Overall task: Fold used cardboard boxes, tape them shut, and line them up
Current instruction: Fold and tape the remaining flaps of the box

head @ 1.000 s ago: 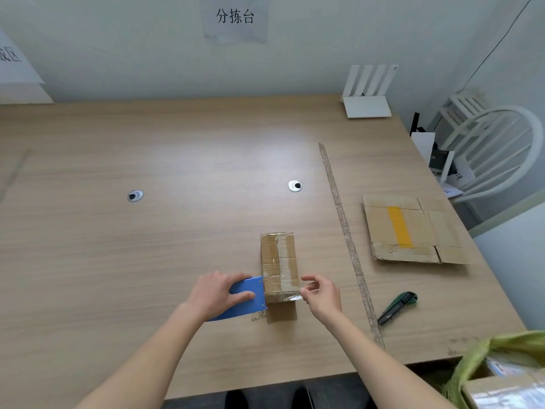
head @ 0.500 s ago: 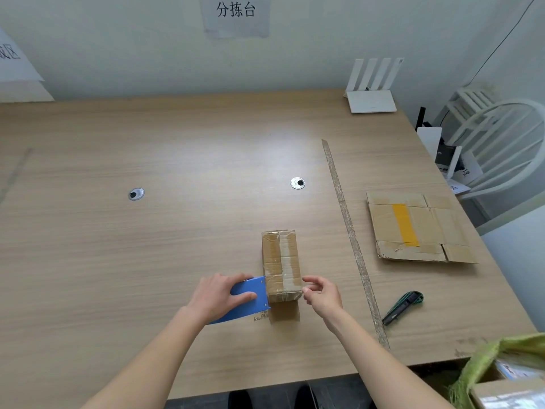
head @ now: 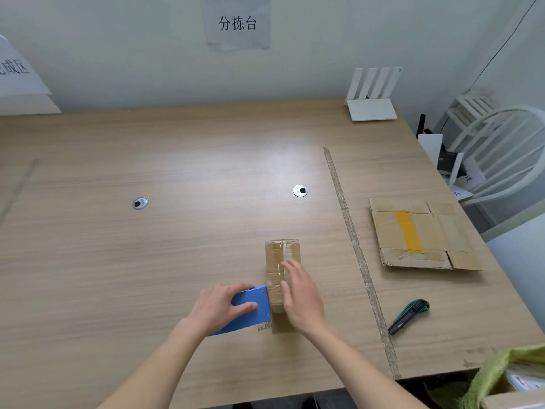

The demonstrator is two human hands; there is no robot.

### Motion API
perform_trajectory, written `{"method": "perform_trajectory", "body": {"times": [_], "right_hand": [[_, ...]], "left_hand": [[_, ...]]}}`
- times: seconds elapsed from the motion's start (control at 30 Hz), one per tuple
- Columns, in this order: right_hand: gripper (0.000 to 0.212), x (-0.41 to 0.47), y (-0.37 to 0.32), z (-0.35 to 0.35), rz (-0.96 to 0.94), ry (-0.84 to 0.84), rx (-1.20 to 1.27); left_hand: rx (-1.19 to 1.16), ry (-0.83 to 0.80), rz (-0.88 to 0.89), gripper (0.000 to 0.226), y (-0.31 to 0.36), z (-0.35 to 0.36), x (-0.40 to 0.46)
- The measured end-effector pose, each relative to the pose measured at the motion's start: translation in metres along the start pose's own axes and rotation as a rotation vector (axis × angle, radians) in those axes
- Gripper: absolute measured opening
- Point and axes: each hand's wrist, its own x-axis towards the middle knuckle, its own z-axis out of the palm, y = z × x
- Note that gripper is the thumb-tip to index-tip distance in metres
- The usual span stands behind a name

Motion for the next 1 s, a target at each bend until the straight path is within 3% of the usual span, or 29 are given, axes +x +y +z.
{"method": "perform_trajectory", "body": {"times": [0.1,0.2,0.73,1.0], "right_hand": [[0.060,0.005,-0.002,0.019,-0.011,-0.244,-0.117],[0.080,0.000,0.013,0.028,-0.044,-0.346,-0.310],[0.079,-0.001,0.011,0.026,-0.038,-0.399,-0.365],[0.073,0.000,0.012,0.023,-0.040,-0.426,-0.342]], "left_hand": [[-0.005,0.001,0.005,0.052,-0.003,-0.002,0.001],[0.004,-0.006,0.024,0.050,-0.006,-0.007,0.000],[0.103,-0.134,0.093,0.051,-0.032,-0.045,0.015],[0.184,-0.134,0.054,0.056,-0.022,-0.009,0.024]]}}
